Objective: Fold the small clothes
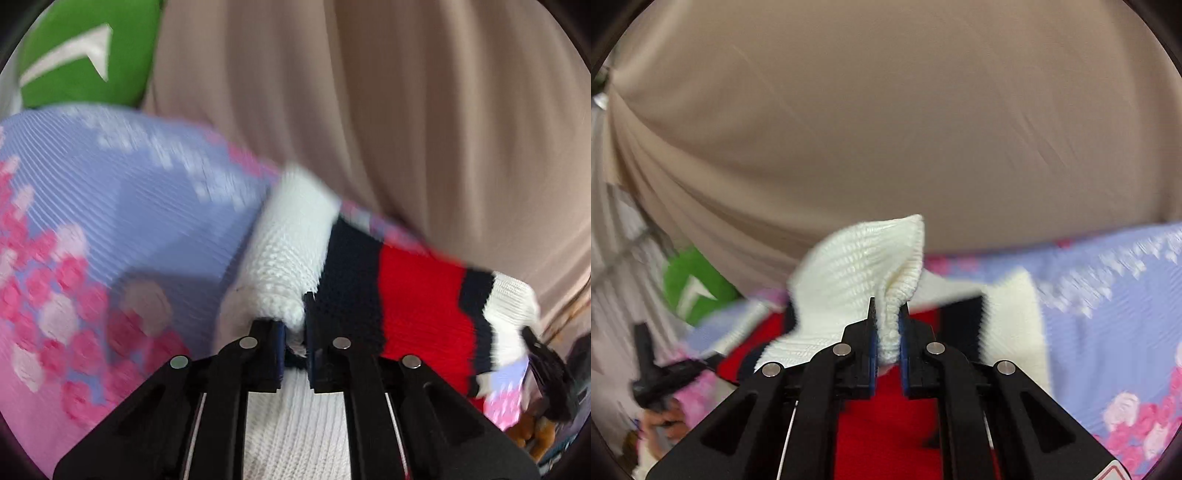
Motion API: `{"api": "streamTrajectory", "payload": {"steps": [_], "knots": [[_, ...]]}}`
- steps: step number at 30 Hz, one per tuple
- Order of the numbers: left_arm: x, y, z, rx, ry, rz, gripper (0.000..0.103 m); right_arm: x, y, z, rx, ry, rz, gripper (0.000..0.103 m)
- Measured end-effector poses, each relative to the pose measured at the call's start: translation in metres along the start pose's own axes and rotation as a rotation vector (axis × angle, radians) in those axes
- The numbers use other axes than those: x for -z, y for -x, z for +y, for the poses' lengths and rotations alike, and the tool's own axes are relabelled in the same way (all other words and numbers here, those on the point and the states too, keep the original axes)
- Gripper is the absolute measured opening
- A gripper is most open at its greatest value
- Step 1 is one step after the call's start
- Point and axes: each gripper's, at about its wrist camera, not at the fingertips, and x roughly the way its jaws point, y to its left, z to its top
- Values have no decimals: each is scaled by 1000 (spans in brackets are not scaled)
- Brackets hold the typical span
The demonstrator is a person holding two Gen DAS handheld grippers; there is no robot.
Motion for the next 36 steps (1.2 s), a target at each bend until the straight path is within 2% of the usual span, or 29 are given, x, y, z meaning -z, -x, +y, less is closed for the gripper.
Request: {"api": "streamTrajectory", "payload": {"steps": [2, 3, 4, 8, 10, 11, 12, 14, 16, 18, 19, 20, 22, 24, 26, 28, 31, 36], "knots": [[17, -29, 1, -36, 4, 73, 8, 15, -28, -23, 71, -31, 89, 8], [22, -32, 2, -33, 8, 52, 8, 22, -35, -32, 55, -59, 117, 8], [25, -28, -1, -50, -19, 7, 8, 23, -31, -35, 31, -79, 108, 8], [23, -19, 0, -49, -15, 13, 8, 16, -10, -29, -33, -76, 49, 9], [23, -13, 6, -40, -6, 5, 10, 20, -16, -32, 16, -46, 80, 9], [25, -11, 9, -42, -8, 6, 10, 26, -30, -35, 54, -38, 128, 9], [28, -10, 10, -37, -7, 5, 10, 29, -35, -40, 37, -47, 136, 7], [33, -7, 9, -36, -25, -2, 11, 26, -23, -45, 14, -85, 122, 11], [34, -4, 6, -43, -54, -2, 12, 26, -1, -48, 54, -94, 86, 12], [35, -4, 7, -32, -46, 0, 13, 24, 18, -39, 110, -64, 34, 22], [36, -4, 8, -22, -36, -1, 14, 18, 21, -28, 114, -51, 24, 22], [35, -3, 9, -11, -27, -4, 14, 14, 25, -16, 77, -34, 22, 23], [32, -15, 19, 6, -14, -8, 19, 3, 16, 17, -1, 7, 36, 33], [33, -8, 26, 16, -16, -13, 24, 0, 1, 59, -80, 77, 59, 51], [34, -9, 26, 15, -12, -27, 24, -4, -20, 97, -160, 149, 101, 56], [34, -5, 28, 14, -8, -45, 24, -4, -55, 141, -214, 221, 144, 56], [32, -7, 31, 24, -5, -35, 23, -4, -100, 188, -262, 245, 206, 56], [29, -10, 35, 39, 19, -25, 16, -8, -150, 244, -260, 298, 247, 57]]}}
